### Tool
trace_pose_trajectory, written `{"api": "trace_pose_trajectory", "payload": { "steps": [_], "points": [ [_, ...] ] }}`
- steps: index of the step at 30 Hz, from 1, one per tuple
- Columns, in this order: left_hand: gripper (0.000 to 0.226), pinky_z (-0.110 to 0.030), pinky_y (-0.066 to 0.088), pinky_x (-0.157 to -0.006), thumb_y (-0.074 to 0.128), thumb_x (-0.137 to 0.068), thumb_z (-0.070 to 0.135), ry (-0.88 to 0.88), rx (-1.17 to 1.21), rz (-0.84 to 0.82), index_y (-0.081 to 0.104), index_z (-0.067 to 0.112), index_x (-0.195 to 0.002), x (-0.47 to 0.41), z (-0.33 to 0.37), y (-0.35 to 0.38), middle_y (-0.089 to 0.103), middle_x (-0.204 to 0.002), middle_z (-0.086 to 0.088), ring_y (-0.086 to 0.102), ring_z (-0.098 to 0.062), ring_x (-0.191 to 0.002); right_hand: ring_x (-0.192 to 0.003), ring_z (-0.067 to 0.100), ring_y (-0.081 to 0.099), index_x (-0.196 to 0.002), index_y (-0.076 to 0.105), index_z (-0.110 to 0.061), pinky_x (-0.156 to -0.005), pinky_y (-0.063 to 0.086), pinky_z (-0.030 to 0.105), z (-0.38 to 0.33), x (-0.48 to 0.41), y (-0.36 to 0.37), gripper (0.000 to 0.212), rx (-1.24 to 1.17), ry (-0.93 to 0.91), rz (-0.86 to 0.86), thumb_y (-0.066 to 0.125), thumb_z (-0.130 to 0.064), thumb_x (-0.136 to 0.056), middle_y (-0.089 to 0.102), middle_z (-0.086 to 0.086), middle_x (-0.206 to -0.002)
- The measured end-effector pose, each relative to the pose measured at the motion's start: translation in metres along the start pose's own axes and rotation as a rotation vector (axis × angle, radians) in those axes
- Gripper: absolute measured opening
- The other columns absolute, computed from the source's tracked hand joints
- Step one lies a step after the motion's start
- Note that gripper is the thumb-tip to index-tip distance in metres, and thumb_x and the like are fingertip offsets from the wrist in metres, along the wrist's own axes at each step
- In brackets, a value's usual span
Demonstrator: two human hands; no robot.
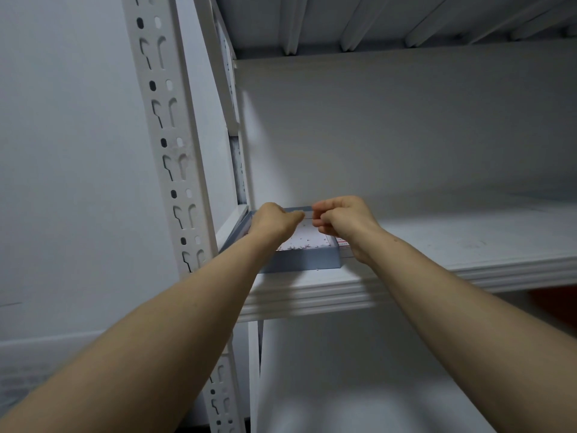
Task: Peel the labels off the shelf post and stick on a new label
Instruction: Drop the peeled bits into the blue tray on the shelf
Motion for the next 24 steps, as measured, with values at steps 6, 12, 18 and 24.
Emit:
{"api": "trace_pose_trajectory", "payload": {
  "steps": [6,12,18,24],
  "points": [
    [0.049,-0.025,0.032,-0.052,0.043,-0.093,0.043,-0.126,0.148,-0.072,0.068,0.006,-0.073,0.003,0.002,-0.004,0.058,-0.056,-0.002,0.038,-0.016,-0.053,-0.081,0.018,0.062,-0.081,0.062,-0.011,-0.067,0.052,0.019,0.001,-0.003,0.0,0.032,0.0,-0.01,-0.014,0.04,0.012,-0.084,0.062,0.008,-0.084],
    [0.021,-0.023,0.034,-0.05,0.058,-0.086,0.013,-0.156,0.25,-0.043,0.065,0.004,-0.068,-0.001,-0.003,-0.011,0.068,-0.069,-0.008,0.041,-0.014,-0.053,-0.081,0.018,0.061,-0.087,0.063,-0.008,-0.064,0.051,0.017,0.001,-0.002,0.0,0.03,-0.006,-0.005,-0.014,0.04,0.011,-0.084,0.062,0.008,-0.085],
    [0.019,-0.033,0.045,-0.077,0.083,-0.069,0.02,-0.069,0.141,-0.042,0.067,0.008,-0.068,0.005,-0.002,-0.015,0.064,-0.07,-0.002,0.053,-0.015,-0.071,-0.082,0.019,0.061,-0.084,0.062,-0.009,-0.069,0.051,0.021,0.0,0.0,0.001,0.03,-0.022,-0.006,-0.011,0.04,0.011,-0.084,0.061,0.009,-0.084],
    [0.022,-0.03,0.042,-0.08,0.085,-0.066,0.016,-0.077,0.133,-0.079,0.064,0.015,-0.073,0.011,0.0,-0.013,0.061,-0.072,0.001,0.055,-0.015,-0.077,-0.082,0.02,0.06,-0.088,0.063,-0.007,-0.069,0.051,0.021,0.0,0.0,0.0,0.028,-0.023,-0.005,-0.006,0.042,0.011,-0.084,0.061,0.01,-0.086]
  ]
}}
Point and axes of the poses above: each hand's wrist, its own x-axis away from the middle knuckle, its own y-axis out of the palm, z = x × y, the point moved 4 cm from there along -x, towards the middle knuckle
